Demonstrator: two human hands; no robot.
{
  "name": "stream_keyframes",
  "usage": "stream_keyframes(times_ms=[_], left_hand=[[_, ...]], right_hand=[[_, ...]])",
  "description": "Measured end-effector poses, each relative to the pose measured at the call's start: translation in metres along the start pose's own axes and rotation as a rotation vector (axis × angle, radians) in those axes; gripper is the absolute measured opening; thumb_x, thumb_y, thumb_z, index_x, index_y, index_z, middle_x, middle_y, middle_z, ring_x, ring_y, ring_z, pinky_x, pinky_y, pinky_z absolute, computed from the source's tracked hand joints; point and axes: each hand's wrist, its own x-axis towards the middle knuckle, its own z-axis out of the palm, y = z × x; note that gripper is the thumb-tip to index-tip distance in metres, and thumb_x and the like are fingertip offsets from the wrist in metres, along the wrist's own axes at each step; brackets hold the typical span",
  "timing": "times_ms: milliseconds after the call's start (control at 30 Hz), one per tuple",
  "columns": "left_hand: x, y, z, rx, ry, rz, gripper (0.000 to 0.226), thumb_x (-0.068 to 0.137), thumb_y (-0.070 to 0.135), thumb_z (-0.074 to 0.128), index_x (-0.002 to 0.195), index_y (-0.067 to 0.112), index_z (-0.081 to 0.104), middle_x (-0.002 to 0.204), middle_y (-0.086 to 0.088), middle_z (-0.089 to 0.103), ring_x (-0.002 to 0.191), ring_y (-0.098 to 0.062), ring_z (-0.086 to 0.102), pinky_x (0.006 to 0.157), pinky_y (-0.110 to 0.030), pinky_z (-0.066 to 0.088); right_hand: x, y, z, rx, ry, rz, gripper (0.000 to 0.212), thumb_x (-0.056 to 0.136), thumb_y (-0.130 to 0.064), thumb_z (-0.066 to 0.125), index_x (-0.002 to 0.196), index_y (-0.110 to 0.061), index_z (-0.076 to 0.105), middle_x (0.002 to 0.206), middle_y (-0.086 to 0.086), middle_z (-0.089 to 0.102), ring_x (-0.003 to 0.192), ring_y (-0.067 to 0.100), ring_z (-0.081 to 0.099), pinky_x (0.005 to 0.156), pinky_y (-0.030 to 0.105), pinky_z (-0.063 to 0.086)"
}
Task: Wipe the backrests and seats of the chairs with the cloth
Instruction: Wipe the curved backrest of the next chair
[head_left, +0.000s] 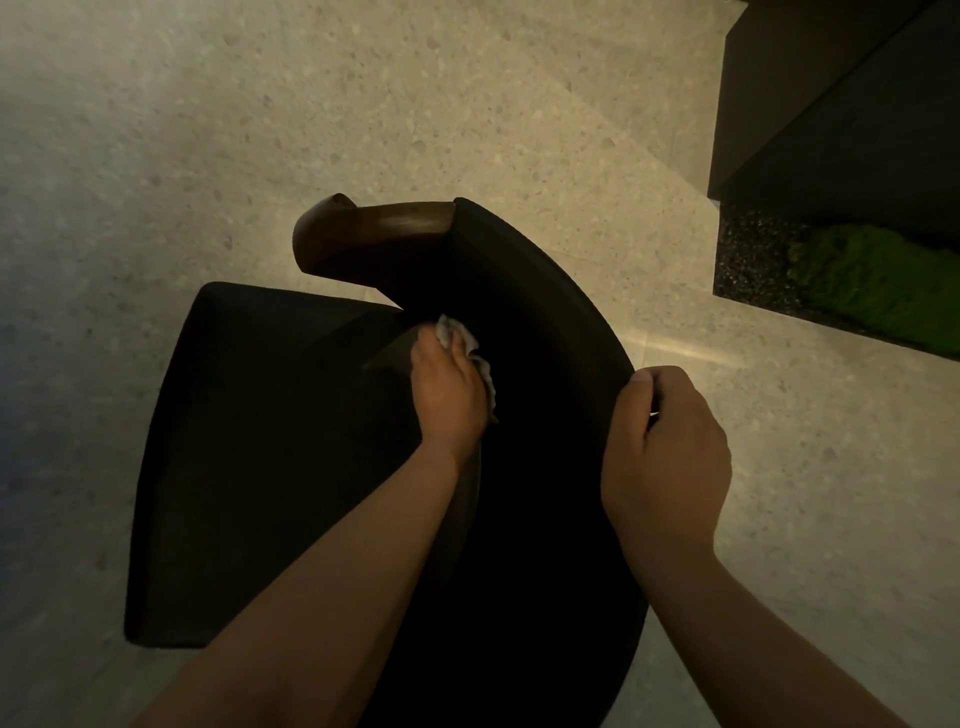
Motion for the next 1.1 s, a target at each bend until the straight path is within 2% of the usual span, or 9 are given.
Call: stream_keyframes(times_ms=[167, 233, 433, 633, 733, 833, 900, 1000, 1100], left_hand=[[0.007, -0.007, -0.024, 0.188, -0.145, -0.122, 0.024, 0.103, 0.027, 0.037, 0.112, 0.008, 0.05, 0.112, -0.016, 0.058, 0.093, -0.023, 0.059, 0.078, -0.024, 0.046], [0.007, 0.003, -0.042, 0.121, -0.116, -0.049, 0.019, 0.103, 0.034, 0.039, 0.107, 0.018, 0.049, 0.108, -0.007, 0.056, 0.084, -0.009, 0.057, 0.067, -0.016, 0.043], [0.013, 0.061, -0.06, 0.128, 0.206, 0.317, 0.041, 0.097, 0.049, 0.038, 0.118, 0.015, 0.049, 0.112, -0.001, 0.045, 0.096, -0.01, 0.049, 0.083, -0.021, 0.042], [0.057, 0.082, -0.053, 0.511, 0.263, 0.472, 0.033, 0.097, 0.035, 0.051, 0.117, 0.01, 0.056, 0.108, -0.014, 0.054, 0.094, -0.025, 0.053, 0.081, -0.034, 0.042], [0.062, 0.073, -0.054, 0.491, 0.327, 0.366, 0.029, 0.096, 0.031, 0.051, 0.117, 0.011, 0.054, 0.11, -0.013, 0.055, 0.094, -0.024, 0.054, 0.078, -0.032, 0.041], [0.071, 0.05, -0.071, 0.298, 0.392, 0.018, 0.031, 0.1, 0.035, 0.044, 0.123, 0.014, 0.05, 0.116, -0.008, 0.054, 0.099, -0.021, 0.057, 0.081, -0.034, 0.047], [0.078, 0.026, -0.088, 0.273, 0.307, -0.17, 0.032, 0.102, 0.038, 0.038, 0.122, 0.015, 0.048, 0.11, -0.005, 0.053, 0.097, -0.021, 0.058, 0.082, -0.036, 0.049], [0.072, 0.002, -0.099, 0.323, 0.158, -0.217, 0.031, 0.102, 0.041, 0.037, 0.115, 0.015, 0.046, 0.108, -0.009, 0.053, 0.086, -0.019, 0.057, 0.077, -0.035, 0.049], [0.062, 0.005, -0.095, 0.146, 0.138, -0.188, 0.031, 0.101, 0.041, 0.039, 0.12, 0.017, 0.045, 0.115, -0.006, 0.049, 0.087, -0.011, 0.054, 0.071, -0.025, 0.045]], right_hand=[[0.0, 0.0, 0.0, -0.02, -0.005, 0.0, 0.03, 0.096, -0.034, 0.031, 0.08, -0.02, 0.052, 0.063, -0.013, 0.045, 0.054, 0.004, 0.044, 0.052, 0.019, 0.025], [0.0, 0.0, 0.0, -0.023, 0.003, 0.0, 0.029, 0.096, -0.034, 0.031, 0.08, -0.021, 0.052, 0.064, -0.013, 0.046, 0.055, 0.003, 0.045, 0.052, 0.016, 0.025], [-0.001, -0.001, 0.0, -0.035, -0.001, 0.004, 0.029, 0.096, -0.034, 0.031, 0.082, -0.021, 0.052, 0.067, -0.013, 0.048, 0.057, 0.003, 0.046, 0.053, 0.018, 0.027], [0.0, -0.002, 0.001, -0.044, 0.002, 0.002, 0.026, 0.096, -0.034, 0.032, 0.082, -0.023, 0.051, 0.066, -0.014, 0.047, 0.056, 0.004, 0.046, 0.052, 0.019, 0.027], [0.001, 0.001, 0.002, -0.035, -0.008, 0.008, 0.025, 0.099, -0.031, 0.034, 0.084, -0.022, 0.053, 0.069, -0.012, 0.051, 0.058, 0.005, 0.049, 0.052, 0.02, 0.031], [0.001, 0.0, -0.001, -0.002, -0.062, 0.04, 0.027, 0.099, -0.034, 0.032, 0.09, -0.022, 0.054, 0.076, -0.006, 0.057, 0.063, 0.006, 0.051, 0.056, 0.021, 0.036], [0.002, -0.005, -0.006, -0.011, -0.121, 0.018, 0.033, 0.097, -0.039, 0.03, 0.097, -0.02, 0.056, 0.083, -0.004, 0.061, 0.067, 0.008, 0.053, 0.057, 0.025, 0.037], [0.006, -0.019, -0.011, -0.084, -0.137, -0.088, 0.037, 0.098, -0.04, 0.034, 0.116, -0.017, 0.057, 0.103, -0.001, 0.062, 0.088, 0.014, 0.057, 0.071, 0.028, 0.04], [0.023, -0.051, -0.009, -0.057, -0.056, -0.264, 0.038, 0.098, -0.036, 0.041, 0.126, -0.013, 0.052, 0.118, 0.004, 0.058, 0.103, 0.017, 0.054, 0.083, 0.031, 0.042]])
